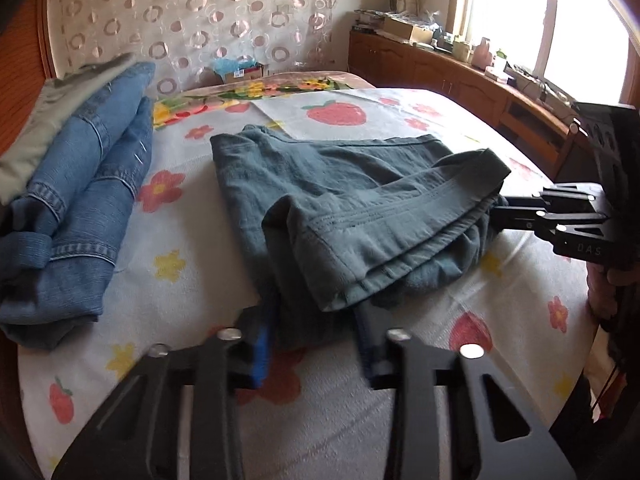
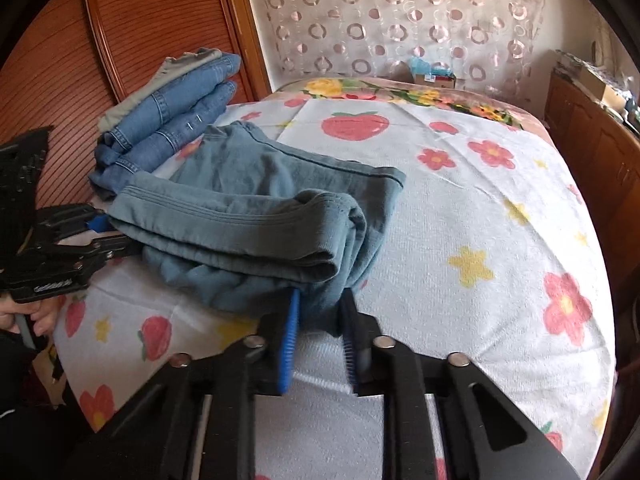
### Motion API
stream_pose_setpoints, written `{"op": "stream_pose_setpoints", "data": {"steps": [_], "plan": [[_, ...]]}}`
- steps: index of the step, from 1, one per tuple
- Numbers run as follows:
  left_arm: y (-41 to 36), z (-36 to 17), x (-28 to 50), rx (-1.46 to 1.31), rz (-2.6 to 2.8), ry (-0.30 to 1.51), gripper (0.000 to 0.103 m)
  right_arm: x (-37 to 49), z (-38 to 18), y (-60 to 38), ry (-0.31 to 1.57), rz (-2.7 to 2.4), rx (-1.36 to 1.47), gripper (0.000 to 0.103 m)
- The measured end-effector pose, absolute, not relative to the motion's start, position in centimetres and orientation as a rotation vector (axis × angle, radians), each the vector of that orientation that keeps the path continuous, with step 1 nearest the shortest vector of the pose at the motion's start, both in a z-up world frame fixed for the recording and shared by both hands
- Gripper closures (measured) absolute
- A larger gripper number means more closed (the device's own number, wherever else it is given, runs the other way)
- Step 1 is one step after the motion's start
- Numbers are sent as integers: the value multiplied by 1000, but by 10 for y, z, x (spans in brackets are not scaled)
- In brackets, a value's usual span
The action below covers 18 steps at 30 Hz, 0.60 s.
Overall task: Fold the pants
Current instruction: 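Grasp the folded edge of the shorts with both grippers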
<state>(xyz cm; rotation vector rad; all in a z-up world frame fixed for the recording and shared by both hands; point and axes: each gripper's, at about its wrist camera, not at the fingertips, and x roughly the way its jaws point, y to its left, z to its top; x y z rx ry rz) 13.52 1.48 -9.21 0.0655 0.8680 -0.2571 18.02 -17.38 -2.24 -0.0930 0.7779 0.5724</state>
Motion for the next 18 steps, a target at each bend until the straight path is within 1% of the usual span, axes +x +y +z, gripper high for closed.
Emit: {"op": "stream_pose_setpoints", "data": {"steps": [1,2,3,5,12,18], "plan": [[16,-92,135,56,-258,862,83,179,-22,-175,769,576,-89,92],[17,-91,134,55,-256,857,92,177,-21,-176,755,582,-81,94],[17,-90,132,54,-259,852,93,175,-20,-177,744,584,-78,95],[16,-85,123,55,-269,838,95,168,-18,-179,719,584,-76,96],[14,-66,71,33,-324,790,95,125,-16,-196,692,596,-78,96],[0,-72,44,57,-340,815,95,85,-20,-216,701,609,-74,96]]}}
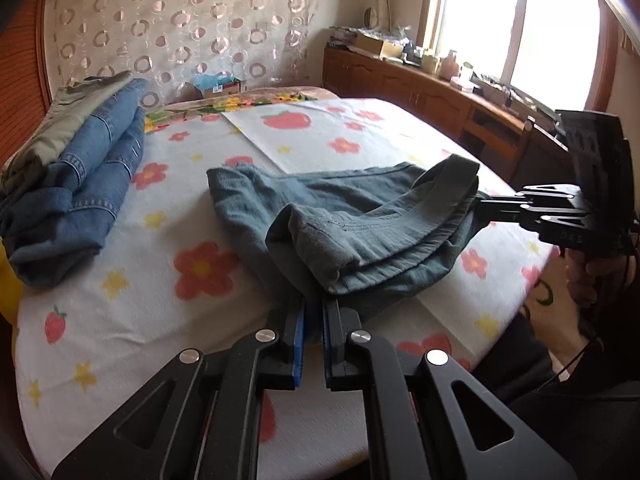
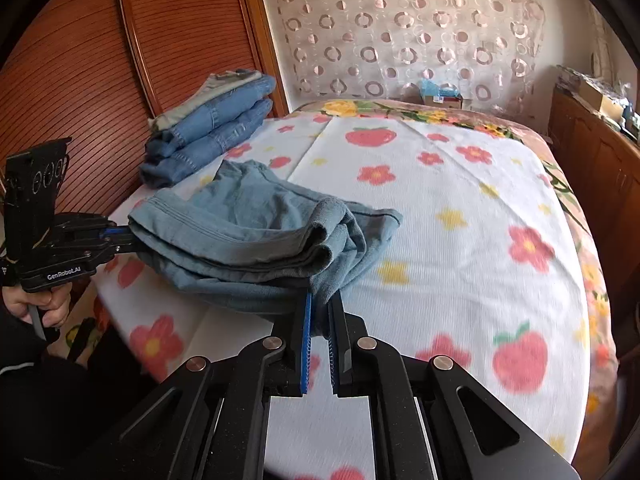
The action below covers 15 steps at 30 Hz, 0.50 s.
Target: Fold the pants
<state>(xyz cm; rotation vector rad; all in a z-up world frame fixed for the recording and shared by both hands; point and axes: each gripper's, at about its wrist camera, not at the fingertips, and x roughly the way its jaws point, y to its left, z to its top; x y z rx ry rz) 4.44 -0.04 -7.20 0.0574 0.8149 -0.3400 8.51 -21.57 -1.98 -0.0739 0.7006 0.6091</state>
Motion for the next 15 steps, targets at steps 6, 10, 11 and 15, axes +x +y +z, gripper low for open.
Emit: {"op": "stream_pose_setpoints", "data": {"steps": [6,10,11,15], "plan": [[-8,-84,55,83,-314,861,89,88,-27,-211,750,570,-104,89],[-9,-79,59,97,-313,853,85,94,-23,-197,746,543,-187,83],[-10,-77,61,103,-312,849,84,96,-22,-194,744,543,-200,82],[-11,-71,75,109,-312,840,84,107,-13,-183,730,537,-244,79]]}}
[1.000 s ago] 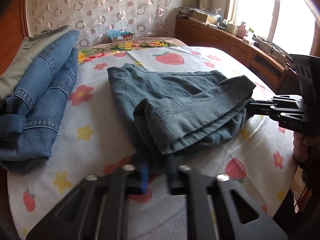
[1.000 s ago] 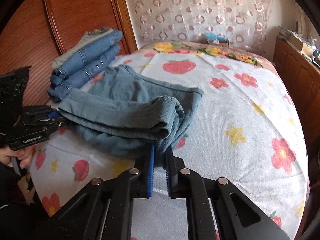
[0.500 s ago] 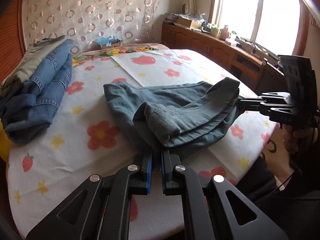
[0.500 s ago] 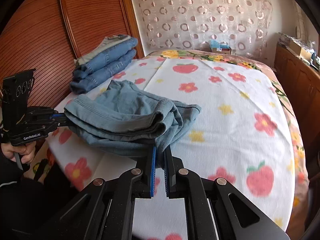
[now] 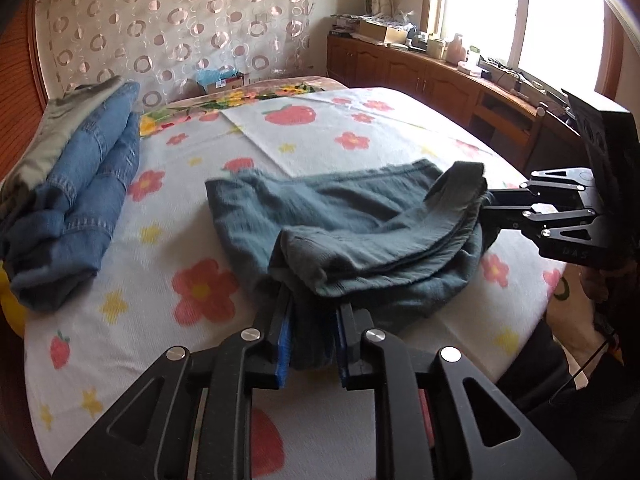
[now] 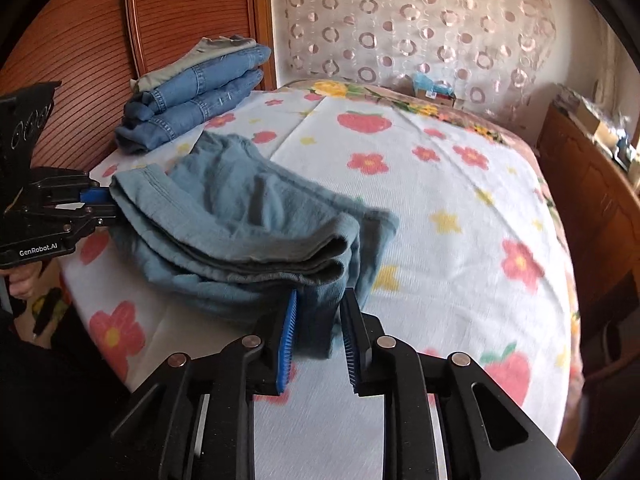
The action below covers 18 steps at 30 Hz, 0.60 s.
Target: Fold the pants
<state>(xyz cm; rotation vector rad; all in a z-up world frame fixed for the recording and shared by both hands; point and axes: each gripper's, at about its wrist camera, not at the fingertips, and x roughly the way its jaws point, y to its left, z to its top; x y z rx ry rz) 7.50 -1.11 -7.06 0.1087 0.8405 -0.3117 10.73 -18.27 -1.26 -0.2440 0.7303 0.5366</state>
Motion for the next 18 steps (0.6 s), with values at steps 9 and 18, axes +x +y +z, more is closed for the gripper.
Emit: {"op": "stream_pose_setpoints", "data": {"steps": [9,18], "plan": [[2,-70,119,63,-285,869,82,135,-5,-173,703,549,-234,70],[8,-66,107,50,-306,846,81,135,-16,-192,724,572,-168,70]]}}
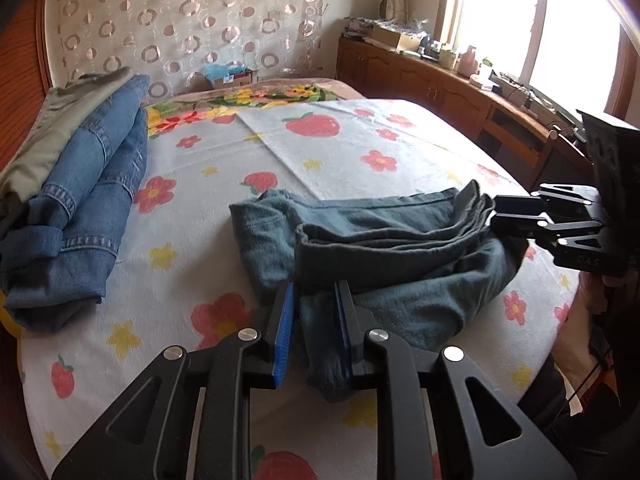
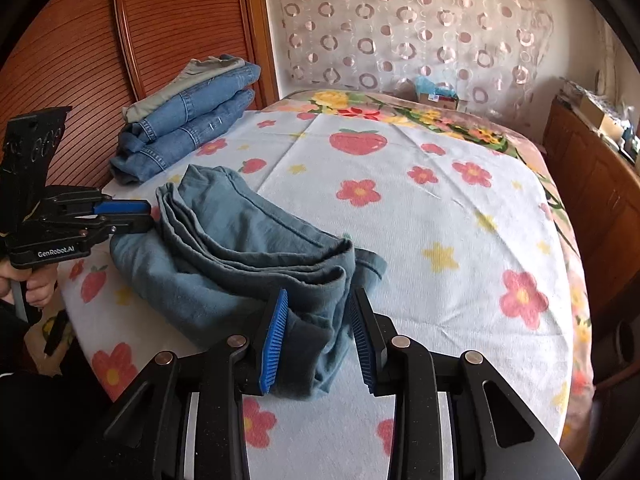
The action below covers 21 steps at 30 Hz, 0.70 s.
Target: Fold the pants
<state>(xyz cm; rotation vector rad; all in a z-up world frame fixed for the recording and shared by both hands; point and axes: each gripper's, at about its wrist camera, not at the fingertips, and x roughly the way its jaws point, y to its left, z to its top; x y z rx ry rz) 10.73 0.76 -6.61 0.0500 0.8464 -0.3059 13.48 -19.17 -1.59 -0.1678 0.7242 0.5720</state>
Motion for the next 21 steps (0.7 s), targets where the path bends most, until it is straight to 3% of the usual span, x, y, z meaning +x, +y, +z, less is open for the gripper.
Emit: {"op": "stream_pose_setpoints", "data": {"steps": [5,15,17,18,20,21], "plan": [[10,-60,113,56,-315,828,55,143,-9,-193,718,571,-175,68],[6,-73,135,22,-390,851,55,174,-23,-180,756,673,-186,66],[5,-73,138,17,-407,840,62,178,-24,-180,763,694,-165,90],[4,-73,138,17,-413,835,66,179,-24,-180,759,700,-155,91],[3,-71,138,16,-413,827,84,178,-22,-182,737,696,-136,94],[3,-69,137,13,-414,823,84,177,-21,-182,722,693,-127,94]]}}
